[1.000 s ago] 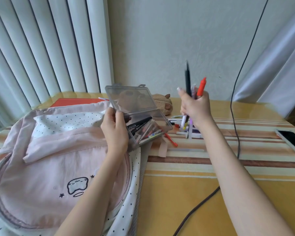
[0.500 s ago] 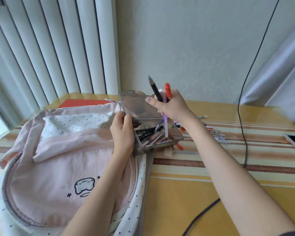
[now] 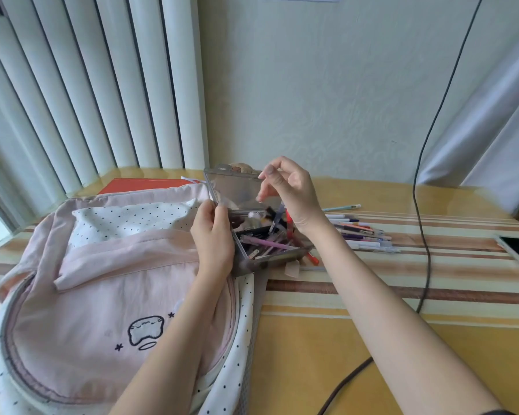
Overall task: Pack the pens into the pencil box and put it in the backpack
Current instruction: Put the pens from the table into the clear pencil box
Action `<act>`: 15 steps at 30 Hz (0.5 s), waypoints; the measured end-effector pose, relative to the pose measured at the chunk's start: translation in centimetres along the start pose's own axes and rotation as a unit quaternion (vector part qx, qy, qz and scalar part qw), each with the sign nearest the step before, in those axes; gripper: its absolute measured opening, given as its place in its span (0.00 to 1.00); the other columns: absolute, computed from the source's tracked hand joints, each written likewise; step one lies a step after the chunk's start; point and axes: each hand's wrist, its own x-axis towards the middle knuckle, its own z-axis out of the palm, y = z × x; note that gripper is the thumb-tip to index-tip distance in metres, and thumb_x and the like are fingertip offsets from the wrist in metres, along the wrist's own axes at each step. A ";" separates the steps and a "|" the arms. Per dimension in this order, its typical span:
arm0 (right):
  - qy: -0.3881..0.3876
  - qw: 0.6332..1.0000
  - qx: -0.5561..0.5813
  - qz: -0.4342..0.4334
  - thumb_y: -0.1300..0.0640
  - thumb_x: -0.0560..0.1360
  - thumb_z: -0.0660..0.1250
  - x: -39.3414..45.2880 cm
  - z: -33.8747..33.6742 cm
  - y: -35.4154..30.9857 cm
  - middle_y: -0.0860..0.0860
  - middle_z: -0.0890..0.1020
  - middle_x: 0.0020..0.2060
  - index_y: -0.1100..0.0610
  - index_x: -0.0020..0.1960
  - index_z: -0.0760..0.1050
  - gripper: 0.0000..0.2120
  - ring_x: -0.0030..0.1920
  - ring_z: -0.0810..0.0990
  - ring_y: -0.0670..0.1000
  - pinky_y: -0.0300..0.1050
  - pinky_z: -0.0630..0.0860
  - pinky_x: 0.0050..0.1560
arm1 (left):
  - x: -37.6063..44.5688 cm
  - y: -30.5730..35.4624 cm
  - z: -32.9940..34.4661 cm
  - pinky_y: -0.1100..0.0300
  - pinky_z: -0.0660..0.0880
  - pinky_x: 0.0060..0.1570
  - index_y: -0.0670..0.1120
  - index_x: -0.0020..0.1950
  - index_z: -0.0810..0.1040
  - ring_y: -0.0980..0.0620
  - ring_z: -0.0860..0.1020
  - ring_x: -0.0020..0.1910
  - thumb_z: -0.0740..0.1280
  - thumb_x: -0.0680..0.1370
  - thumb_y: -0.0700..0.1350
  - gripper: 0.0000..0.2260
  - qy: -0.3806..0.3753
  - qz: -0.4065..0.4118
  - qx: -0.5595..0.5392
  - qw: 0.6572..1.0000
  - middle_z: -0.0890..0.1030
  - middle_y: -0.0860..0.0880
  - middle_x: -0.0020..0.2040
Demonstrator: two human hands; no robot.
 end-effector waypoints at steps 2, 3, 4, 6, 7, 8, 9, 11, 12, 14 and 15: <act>-0.027 0.998 -0.065 -0.005 0.43 0.70 0.67 -0.5 0.1 0.7 0.48 0.80 0.28 0.55 0.40 0.75 0.14 0.34 0.81 0.52 0.55 0.78 0.52 | 0.1 -0.1 0.0 0.65 0.61 0.29 0.46 0.32 0.59 0.58 0.59 0.29 0.59 0.77 0.36 0.15 0.000 0.002 0.003 1.000 0.62 0.51 0.30; -0.045 0.992 -0.121 -0.003 0.42 0.71 0.66 -1.0 0.2 1.1 0.48 0.81 0.31 0.53 0.41 0.76 0.14 0.37 0.81 0.51 0.56 0.77 0.54 | 0.1 0.0 0.0 0.65 0.61 0.29 0.45 0.33 0.60 0.57 0.60 0.31 0.58 0.77 0.36 0.14 -0.001 -0.001 -0.004 1.000 0.62 0.50 0.31; -0.068 0.980 -0.186 -0.005 0.41 0.71 0.66 -1.5 0.2 1.4 0.49 0.81 0.35 0.53 0.43 0.76 0.14 0.41 0.80 0.49 0.55 0.76 0.53 | 0.2 -0.1 -0.1 0.65 0.61 0.30 0.44 0.34 0.62 0.56 0.61 0.32 0.58 0.77 0.36 0.12 0.002 -0.008 -0.008 1.000 0.63 0.48 0.31; -0.137 0.943 -0.302 -0.014 0.39 0.70 0.69 -2.3 0.3 1.6 0.50 0.77 0.44 0.49 0.51 0.77 0.17 0.49 0.75 0.47 0.47 0.72 0.53 | 0.6 -0.5 -0.2 0.61 0.65 0.33 0.41 0.35 0.64 0.51 0.64 0.35 0.58 0.76 0.38 0.10 0.009 -0.038 -0.026 0.999 0.65 0.43 0.33; -0.173 0.925 -0.339 -0.010 0.39 0.68 0.71 -2.6 0.2 1.4 0.49 0.75 0.49 0.46 0.56 0.75 0.20 0.54 0.72 0.47 0.44 0.68 0.55 | 0.8 -0.7 -0.3 0.55 0.71 0.36 0.39 0.35 0.64 0.48 0.67 0.36 0.58 0.74 0.41 0.09 0.007 -0.054 -0.039 0.998 0.66 0.38 0.34; -0.202 0.914 -0.353 0.001 0.39 0.65 0.73 -2.7 0.0 1.0 0.48 0.73 0.54 0.42 0.60 0.72 0.26 0.59 0.69 0.46 0.43 0.66 0.58 | 1.1 -1.1 -0.4 0.49 0.76 0.41 0.38 0.36 0.64 0.44 0.70 0.36 0.59 0.72 0.44 0.11 0.005 -0.070 -0.054 0.996 0.69 0.35 0.35; -0.225 0.911 -0.345 0.018 0.40 0.64 0.75 -2.7 -0.4 0.7 0.45 0.71 0.60 0.38 0.64 0.69 0.31 0.63 0.67 0.45 0.43 0.64 0.62 | 1.4 -1.5 -0.5 0.41 0.77 0.45 0.37 0.37 0.64 0.39 0.74 0.37 0.59 0.71 0.47 0.13 -0.001 -0.086 -0.066 0.994 0.71 0.32 0.36; -0.259 0.913 -0.310 0.051 0.41 0.63 0.76 -2.6 -1.2 0.0 0.41 0.65 0.69 0.34 0.65 0.65 0.35 0.71 0.60 0.44 0.46 0.59 0.69 | 1.6 -2.0 -0.5 0.33 0.76 0.49 0.36 0.39 0.66 0.34 0.78 0.40 0.59 0.69 0.49 0.15 -0.017 -0.109 -0.089 0.990 0.73 0.32 0.38; -0.264 0.914 -0.302 0.059 0.41 0.63 0.76 -2.5 -1.7 -0.2 0.40 0.62 0.71 0.33 0.64 0.65 0.34 0.73 0.57 0.45 0.47 0.58 0.70 | 1.5 -1.9 -0.6 0.33 0.77 0.49 0.35 0.40 0.66 0.36 0.78 0.40 0.59 0.69 0.49 0.15 -0.023 -0.116 -0.098 0.988 0.74 0.34 0.38; -0.247 0.918 -0.301 0.070 0.44 0.63 0.77 -2.4 -2.6 -0.7 0.40 0.64 0.69 0.35 0.59 0.69 0.28 0.71 0.59 0.45 0.46 0.62 0.67 | 1.3 -1.4 -0.6 0.34 0.77 0.49 0.34 0.40 0.66 0.37 0.79 0.40 0.59 0.68 0.48 0.16 -0.025 -0.124 -0.103 0.987 0.75 0.38 0.38; -0.234 0.922 -0.299 0.075 0.47 0.64 0.77 -2.4 -3.0 -0.7 0.41 0.69 0.64 0.38 0.55 0.73 0.22 0.67 0.65 0.45 0.44 0.66 0.62 | 1.1 -0.9 -0.6 0.35 0.78 0.49 0.34 0.39 0.66 0.35 0.79 0.40 0.59 0.69 0.47 0.14 -0.025 -0.125 -0.107 0.986 0.75 0.38 0.38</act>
